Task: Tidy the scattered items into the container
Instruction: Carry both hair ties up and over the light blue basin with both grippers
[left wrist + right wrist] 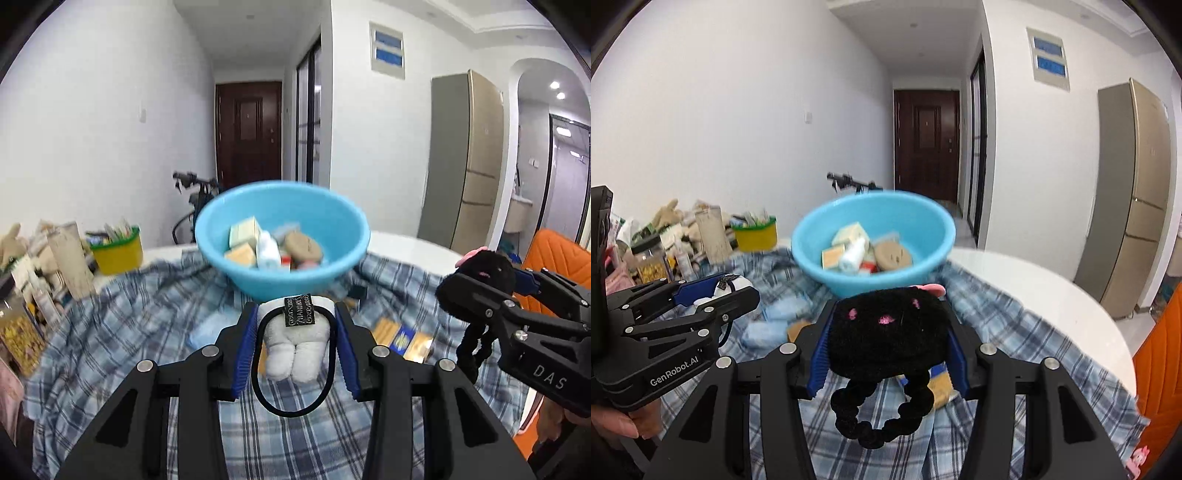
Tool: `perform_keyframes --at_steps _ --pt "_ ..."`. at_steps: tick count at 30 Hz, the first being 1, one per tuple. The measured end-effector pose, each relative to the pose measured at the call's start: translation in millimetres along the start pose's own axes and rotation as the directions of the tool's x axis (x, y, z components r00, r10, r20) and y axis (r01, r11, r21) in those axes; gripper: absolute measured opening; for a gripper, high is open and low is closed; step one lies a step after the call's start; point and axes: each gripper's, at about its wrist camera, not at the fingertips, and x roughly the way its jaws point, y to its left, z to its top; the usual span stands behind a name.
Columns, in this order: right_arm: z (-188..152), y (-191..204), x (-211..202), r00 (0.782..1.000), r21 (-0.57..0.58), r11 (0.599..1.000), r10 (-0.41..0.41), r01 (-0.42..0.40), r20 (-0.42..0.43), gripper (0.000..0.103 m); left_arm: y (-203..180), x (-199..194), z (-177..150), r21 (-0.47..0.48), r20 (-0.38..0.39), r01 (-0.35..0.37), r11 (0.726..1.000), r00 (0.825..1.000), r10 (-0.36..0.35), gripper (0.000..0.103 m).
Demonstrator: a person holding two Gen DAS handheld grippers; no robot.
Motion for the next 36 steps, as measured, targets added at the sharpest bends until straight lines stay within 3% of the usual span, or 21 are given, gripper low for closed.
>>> perform_keyframes --at_steps 11,18,36 --pt "40 12 -40 0.986 -0.013 0.999 -0.03 0.032 0.167 0.051 -3 -49 44 -0.006 0.16 -0.046 0.999 0.986 0.046 0.043" --pt "46 21 -48 0.978 0.0 0.999 -0.039 0.04 0.205 0.051 -1 -72 60 -0.035 0.234 -0.049 0.998 0.971 0.056 0.043" --pt "56 18 -39 0.975 0.019 0.999 -0.038 0.035 0.22 0.051 -8 -66 70 -0.012 0.233 -0.062 0.998 0.97 0.063 0.043"
